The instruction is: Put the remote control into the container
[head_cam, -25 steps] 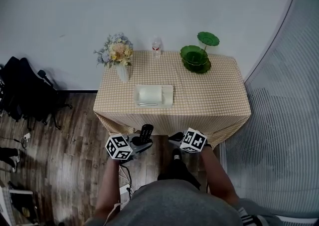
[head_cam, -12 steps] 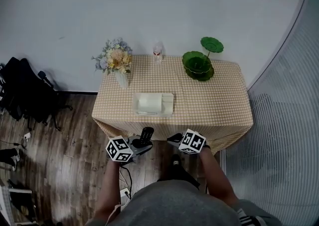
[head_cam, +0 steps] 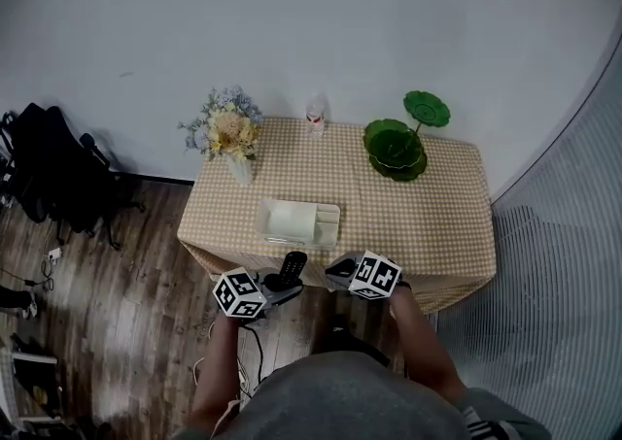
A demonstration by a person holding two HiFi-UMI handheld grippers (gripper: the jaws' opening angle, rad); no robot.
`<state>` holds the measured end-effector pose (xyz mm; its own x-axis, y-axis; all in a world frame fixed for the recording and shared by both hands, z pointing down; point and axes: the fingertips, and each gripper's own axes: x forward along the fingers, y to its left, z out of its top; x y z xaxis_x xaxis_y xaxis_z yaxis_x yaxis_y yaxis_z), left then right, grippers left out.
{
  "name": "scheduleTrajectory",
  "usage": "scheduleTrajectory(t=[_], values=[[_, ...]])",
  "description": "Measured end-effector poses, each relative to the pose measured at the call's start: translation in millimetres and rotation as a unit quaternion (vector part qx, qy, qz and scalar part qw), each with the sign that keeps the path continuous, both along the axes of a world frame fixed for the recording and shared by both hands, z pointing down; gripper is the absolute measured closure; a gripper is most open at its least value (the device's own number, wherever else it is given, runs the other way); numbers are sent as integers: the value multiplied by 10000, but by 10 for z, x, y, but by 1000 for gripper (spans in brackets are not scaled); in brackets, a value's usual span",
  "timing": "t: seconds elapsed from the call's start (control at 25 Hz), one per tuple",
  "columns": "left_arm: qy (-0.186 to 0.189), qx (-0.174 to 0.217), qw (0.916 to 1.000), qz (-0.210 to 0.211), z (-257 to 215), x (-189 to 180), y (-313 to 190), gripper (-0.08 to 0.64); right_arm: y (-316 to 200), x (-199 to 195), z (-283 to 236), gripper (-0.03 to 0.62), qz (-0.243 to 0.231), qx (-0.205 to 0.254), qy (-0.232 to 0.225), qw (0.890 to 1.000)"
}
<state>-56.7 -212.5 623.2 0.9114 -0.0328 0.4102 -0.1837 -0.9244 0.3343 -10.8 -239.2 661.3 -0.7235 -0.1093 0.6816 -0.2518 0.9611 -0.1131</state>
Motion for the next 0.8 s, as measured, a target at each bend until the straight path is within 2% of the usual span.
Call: scheduleTrajectory(t=[0.8], values=[[-207, -39, 9982, -556, -79, 328, -686, 522, -763, 348, -125, 575, -501, -5, -138, 9986]])
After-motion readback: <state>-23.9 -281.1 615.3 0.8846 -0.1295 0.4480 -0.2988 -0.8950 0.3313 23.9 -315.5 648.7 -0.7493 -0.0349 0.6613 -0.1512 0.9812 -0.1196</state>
